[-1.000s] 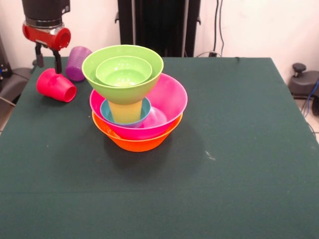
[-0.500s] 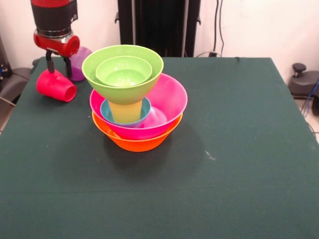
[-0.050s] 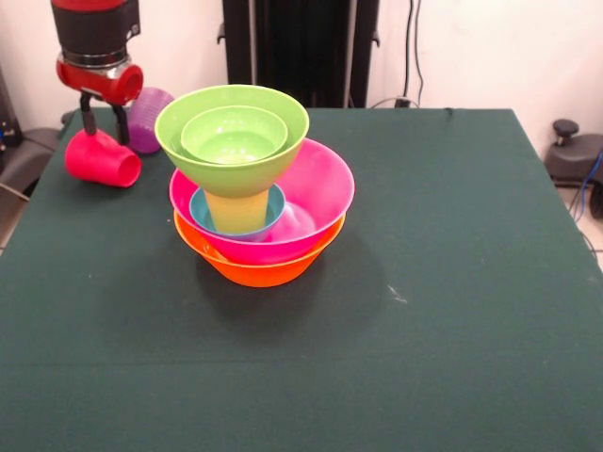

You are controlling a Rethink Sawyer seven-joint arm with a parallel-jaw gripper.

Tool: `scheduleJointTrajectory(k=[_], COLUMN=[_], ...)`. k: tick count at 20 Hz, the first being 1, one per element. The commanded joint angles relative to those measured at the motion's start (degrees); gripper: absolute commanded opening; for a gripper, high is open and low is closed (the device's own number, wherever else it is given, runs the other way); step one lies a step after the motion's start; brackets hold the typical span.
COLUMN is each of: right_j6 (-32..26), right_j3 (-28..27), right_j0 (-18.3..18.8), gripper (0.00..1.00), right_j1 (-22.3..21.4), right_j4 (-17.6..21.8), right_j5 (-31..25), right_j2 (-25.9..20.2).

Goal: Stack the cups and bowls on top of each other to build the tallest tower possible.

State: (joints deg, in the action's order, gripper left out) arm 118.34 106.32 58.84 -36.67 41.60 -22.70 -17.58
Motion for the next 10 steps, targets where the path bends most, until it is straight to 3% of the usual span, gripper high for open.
scheduleJointTrajectory(k=[1,10], right_j6=[-8.6,-10.2], right_j3=[-0.8,1.0], right_j0=[1.4,2.7], gripper=[1.0,1.0], right_j1=[-0.4,-3.8], right_j4=[3.2,1.4], right_j5=[-2.5,-5.3], right_j2=[-2.2,-4.0])
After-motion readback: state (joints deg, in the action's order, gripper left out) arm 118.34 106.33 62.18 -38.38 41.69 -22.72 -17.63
